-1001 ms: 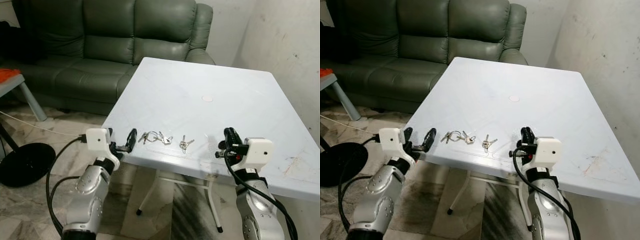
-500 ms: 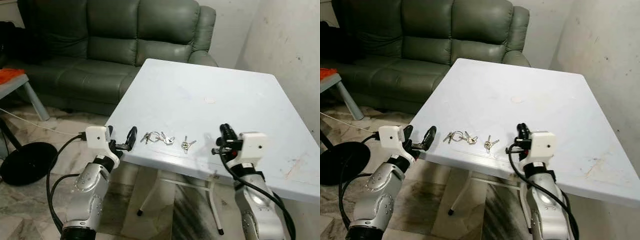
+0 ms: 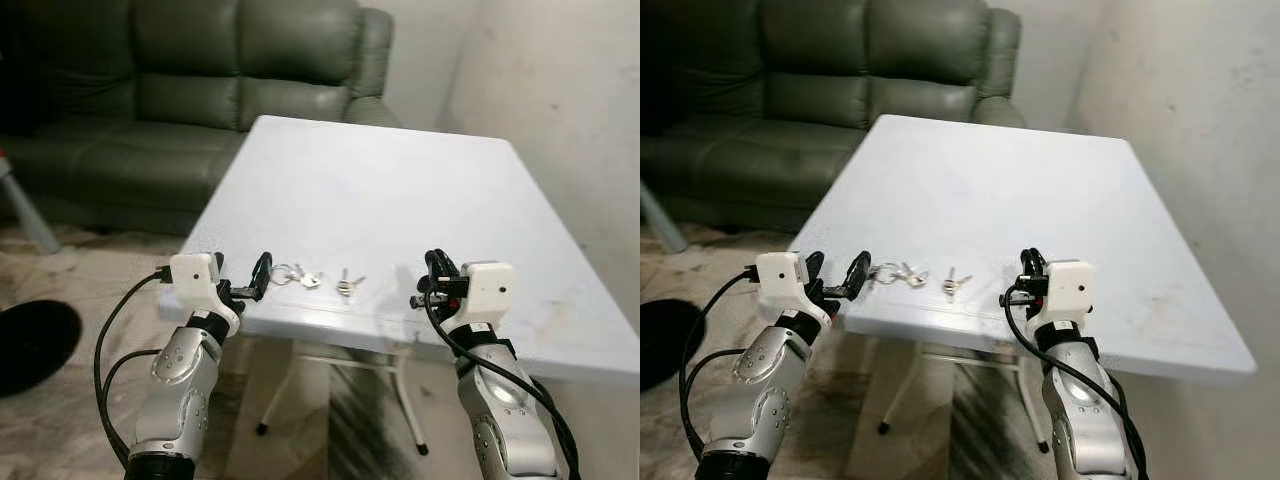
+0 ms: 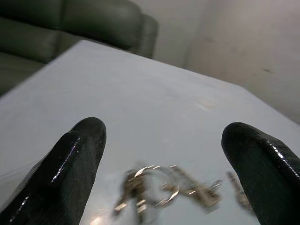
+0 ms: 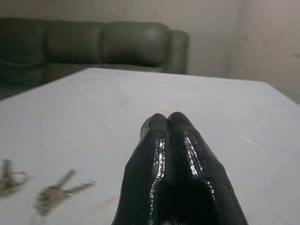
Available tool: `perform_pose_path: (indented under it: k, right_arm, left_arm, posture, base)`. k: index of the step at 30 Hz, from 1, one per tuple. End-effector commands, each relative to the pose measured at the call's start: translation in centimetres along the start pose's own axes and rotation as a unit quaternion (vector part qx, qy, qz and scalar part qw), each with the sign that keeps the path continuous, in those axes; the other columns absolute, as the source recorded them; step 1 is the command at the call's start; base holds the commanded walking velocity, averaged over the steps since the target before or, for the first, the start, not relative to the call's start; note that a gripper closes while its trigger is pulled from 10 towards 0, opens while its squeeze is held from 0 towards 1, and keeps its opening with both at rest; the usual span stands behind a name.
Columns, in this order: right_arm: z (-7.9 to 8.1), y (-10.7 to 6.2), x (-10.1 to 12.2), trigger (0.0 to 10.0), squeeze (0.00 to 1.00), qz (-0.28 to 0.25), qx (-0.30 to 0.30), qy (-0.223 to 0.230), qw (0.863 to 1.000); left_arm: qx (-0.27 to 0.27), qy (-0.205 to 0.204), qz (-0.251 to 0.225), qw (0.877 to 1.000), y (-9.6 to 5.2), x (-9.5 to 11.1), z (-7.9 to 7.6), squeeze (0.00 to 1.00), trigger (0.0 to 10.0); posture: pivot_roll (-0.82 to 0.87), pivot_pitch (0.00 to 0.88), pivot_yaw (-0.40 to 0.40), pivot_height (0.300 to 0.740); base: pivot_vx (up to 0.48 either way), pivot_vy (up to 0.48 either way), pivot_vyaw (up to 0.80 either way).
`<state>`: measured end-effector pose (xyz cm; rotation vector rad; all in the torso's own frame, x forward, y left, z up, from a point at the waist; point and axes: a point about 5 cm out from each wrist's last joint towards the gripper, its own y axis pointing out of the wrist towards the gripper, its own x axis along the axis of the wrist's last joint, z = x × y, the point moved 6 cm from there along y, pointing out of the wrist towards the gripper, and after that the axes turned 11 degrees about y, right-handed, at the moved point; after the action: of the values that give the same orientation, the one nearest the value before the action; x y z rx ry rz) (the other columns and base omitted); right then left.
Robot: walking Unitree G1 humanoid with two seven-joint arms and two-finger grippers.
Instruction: Hang keys on a hook
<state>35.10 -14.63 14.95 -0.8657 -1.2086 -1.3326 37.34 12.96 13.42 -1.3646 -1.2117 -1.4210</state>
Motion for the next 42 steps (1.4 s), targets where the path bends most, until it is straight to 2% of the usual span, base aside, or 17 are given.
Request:
perform_pose_path:
  k: [1,7,13,18,22,42]
  right_arm:
    - [-0.08,0.07,-0.02,10.0,0.0,0.003,-0.005,-0.002,1.0]
    - [-0.18,-0.01,-0.08,10.0,0.0,0.004,-0.008,-0.003,1.0]
    - [-0.23,-0.03,-0.13,10.0,0.0,0.005,-0.009,-0.005,1.0]
    - [-0.12,-0.08,-0.16,10.0,0.0,0.006,-0.006,-0.006,1.0]
    - [-0.04,-0.15,-0.26,10.0,0.0,0.008,-0.004,-0.007,1.0]
    - [0.33,0.05,-0.34,10.0,0.0,0.01,0.003,-0.01,1.0]
  left_arm:
    - [0.0,0.0,-0.005,1.0,0.25,0.29,-0.06,0.0,10.0]
    - [-0.001,-0.009,-0.005,1.0,0.3,0.28,-0.08,0.0,10.0]
    - [-0.003,-0.011,0.0,1.0,0.46,0.12,-0.21,0.0,10.0]
    - [0.008,-0.005,0.006,1.0,0.39,-0.06,0.04,0.0,10.0]
    - [0.016,-0.019,0.012,1.0,0.32,-0.31,0.23,0.0,10.0]
    - [0.019,-0.036,0.023,0.999,0.48,-0.58,0.24,0.0,10.0]
  posture:
    - [0.06,0.0,-0.047,0.74]
    - [0.05,0.0,-0.043,0.74]
    - [0.05,0.0,-0.046,0.74]
    - [0.05,0.0,-0.048,0.74]
    - [0.05,0.0,-0.051,0.74]
    - [0.05,0.0,-0.052,0.74]
  base:
    - [0.0,0.0,-0.78]
    - [0.0,0.0,-0.78]
    - [0.0,0.472,-0.78]
    - [0.0,0.0,-0.78]
    - [0.0,0.0,-0.78]
    - [0.0,0.0,-0.78]
